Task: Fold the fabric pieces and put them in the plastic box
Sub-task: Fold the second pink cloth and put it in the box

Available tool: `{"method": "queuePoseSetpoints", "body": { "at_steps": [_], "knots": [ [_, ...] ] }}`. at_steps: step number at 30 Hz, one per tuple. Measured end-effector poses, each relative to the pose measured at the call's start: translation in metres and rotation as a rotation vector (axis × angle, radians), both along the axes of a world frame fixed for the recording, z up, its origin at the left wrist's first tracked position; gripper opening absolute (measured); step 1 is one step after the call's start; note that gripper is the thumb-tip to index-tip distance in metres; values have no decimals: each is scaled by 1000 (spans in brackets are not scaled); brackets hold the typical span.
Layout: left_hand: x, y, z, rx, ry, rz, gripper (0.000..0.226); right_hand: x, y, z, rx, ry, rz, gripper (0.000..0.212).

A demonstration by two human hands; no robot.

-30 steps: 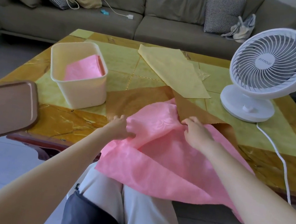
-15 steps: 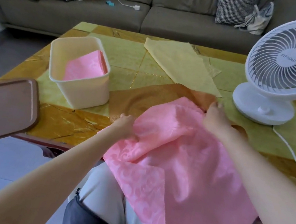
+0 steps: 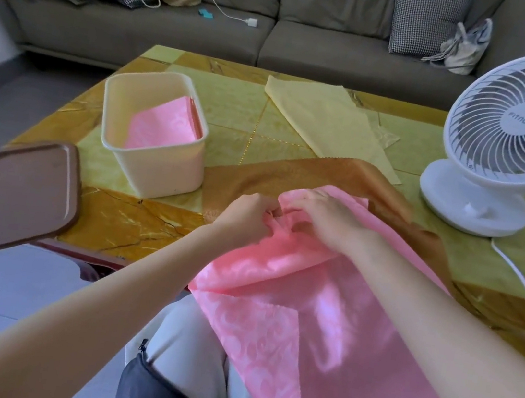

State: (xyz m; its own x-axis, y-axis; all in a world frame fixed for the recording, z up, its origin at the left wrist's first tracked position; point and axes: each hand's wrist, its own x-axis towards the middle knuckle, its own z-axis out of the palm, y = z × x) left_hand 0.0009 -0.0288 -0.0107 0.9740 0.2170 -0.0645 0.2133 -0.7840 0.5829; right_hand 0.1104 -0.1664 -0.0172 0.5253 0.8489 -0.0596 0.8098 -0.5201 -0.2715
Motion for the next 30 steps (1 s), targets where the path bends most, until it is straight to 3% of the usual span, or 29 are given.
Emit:
{"method": "queuePoseSetpoints", "body": {
  "at_steps": [5, 6, 9, 12, 15, 20, 23, 26, 28, 30],
  "knots": [
    [-9, 9, 13, 102, -4, -48, 33, 1, 4, 10, -52, -52, -10, 87],
    [-11, 11, 15, 109, -12, -53, 31, -2, 8, 12, -81, -58, 29, 79],
    [-14, 21, 22, 123, -19, -25, 39, -2, 17, 19, -235, -114, 12, 21],
    [-15, 40, 25, 172, -46, 94, 38, 8, 19, 32, -223, -244, -174, 12],
    [-10, 57, 33, 174, -114, 211, 28, 20, 28, 46, -95, -374, -341, 22],
    [20, 67, 48, 140, -391, 414, 21, 36, 46, 60, 131, -493, -459, 15],
    [35, 60, 41, 37, -254, 303, 43, 46, 41, 57, 146, -407, -449, 30],
    [37, 46, 20, 70, -28, 180, 70, 41, 28, 40, -35, -248, -407, 69],
    [35, 34, 6, 157, 47, 128, 64, 32, 19, 25, -109, -223, -413, 79],
    [29, 22, -8, 165, 71, 55, 46, 16, 9, 10, -62, -113, -418, 76]
  ]
}}
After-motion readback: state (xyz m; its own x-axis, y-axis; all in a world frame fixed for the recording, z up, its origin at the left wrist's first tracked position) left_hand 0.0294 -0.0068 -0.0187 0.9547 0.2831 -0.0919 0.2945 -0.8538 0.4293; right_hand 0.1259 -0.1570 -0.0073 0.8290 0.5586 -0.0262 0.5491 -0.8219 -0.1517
